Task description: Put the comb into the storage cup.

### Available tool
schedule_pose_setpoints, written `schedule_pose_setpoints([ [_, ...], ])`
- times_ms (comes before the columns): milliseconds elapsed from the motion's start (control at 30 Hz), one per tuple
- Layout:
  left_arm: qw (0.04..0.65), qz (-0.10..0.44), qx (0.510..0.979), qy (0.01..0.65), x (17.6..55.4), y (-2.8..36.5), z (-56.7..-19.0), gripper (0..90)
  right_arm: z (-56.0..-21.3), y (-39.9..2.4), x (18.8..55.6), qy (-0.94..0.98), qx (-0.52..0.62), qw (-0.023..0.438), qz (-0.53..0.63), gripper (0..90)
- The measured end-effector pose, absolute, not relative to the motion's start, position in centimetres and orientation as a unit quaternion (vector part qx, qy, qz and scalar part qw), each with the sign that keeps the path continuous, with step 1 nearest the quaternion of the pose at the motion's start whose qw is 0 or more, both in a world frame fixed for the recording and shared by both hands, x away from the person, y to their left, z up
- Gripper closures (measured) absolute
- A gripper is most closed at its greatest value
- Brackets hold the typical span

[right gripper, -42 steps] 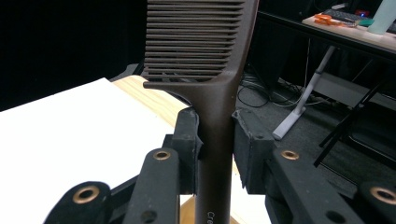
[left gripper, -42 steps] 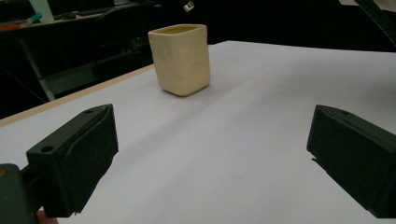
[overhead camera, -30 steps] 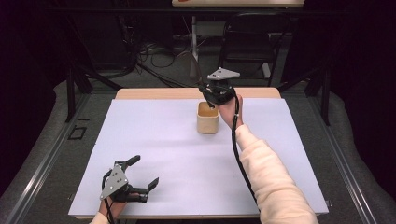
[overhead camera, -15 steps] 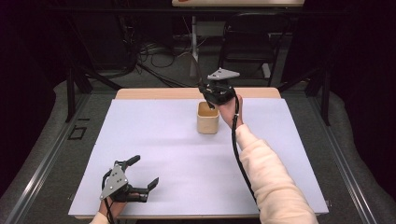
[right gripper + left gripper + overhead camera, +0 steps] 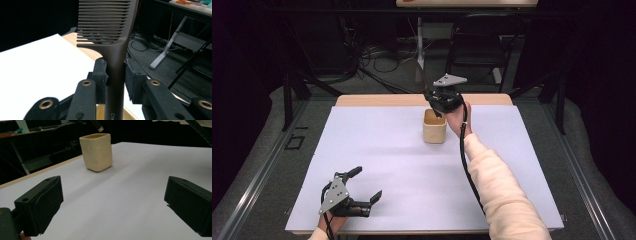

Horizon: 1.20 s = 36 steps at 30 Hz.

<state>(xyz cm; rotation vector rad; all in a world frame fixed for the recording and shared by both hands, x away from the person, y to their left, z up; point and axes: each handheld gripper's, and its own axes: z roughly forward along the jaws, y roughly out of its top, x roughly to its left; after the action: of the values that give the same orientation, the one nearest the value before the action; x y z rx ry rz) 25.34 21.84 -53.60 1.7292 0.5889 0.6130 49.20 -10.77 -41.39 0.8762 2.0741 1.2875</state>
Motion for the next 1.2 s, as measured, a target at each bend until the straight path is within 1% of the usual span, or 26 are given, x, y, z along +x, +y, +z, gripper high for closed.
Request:
schedule_pose_setpoints([
  [400,0.571,0.260,0.737,0.251,25.3,21.8,-53.6,2.2,-41.8,-10.6,49.5,0.777,0.324,0.257,0.475,72.0],
  [1200,0.571,0.261,0.737,0.252,25.3,21.9,-53.6,2.2,-42.7,-10.7,49.8,0.788,0.324,0.254,0.457,72.0],
])
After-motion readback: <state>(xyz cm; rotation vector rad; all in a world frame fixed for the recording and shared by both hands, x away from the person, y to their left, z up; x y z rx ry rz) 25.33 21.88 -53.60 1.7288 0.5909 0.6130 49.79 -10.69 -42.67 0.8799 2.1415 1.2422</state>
